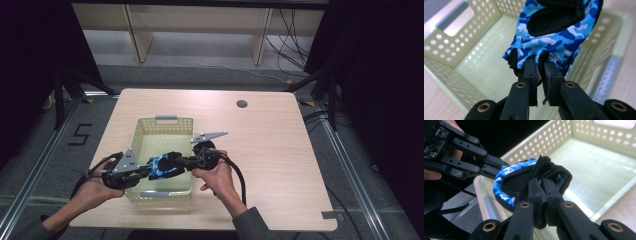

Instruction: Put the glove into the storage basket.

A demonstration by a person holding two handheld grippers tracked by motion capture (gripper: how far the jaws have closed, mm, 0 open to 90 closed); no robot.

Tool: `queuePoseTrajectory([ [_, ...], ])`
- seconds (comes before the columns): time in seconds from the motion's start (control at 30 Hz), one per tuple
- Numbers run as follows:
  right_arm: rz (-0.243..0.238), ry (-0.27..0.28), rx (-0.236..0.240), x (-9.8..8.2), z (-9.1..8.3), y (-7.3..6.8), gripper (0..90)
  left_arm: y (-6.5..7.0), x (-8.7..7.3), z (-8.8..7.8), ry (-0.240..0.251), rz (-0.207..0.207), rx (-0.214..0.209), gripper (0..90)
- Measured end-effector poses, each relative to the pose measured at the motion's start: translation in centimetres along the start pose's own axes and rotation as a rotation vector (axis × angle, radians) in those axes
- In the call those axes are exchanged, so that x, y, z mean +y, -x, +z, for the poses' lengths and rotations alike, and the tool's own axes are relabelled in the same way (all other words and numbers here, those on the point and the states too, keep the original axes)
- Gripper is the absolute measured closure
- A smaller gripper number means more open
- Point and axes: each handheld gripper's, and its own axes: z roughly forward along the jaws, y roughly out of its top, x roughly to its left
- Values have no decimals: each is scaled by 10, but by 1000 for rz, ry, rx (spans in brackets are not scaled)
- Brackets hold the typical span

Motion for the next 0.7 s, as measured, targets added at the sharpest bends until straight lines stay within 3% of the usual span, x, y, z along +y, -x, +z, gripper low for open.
queuePoseTrajectory([
  [0.33,-8,-91,-38,-10,30,-1,863,-2,-11,16,-80,-17,-28,818],
  [0.47,-20,-123,-52,-14,36,-3,863,-1,-14,20,-102,-33,-50,814],
  [0.57,-31,-136,-64,-15,38,-5,863,-2,-14,20,-119,-9,-56,804],
  [0.7,-39,-159,-93,-17,40,-8,863,-3,-13,18,-125,-18,-65,769],
])
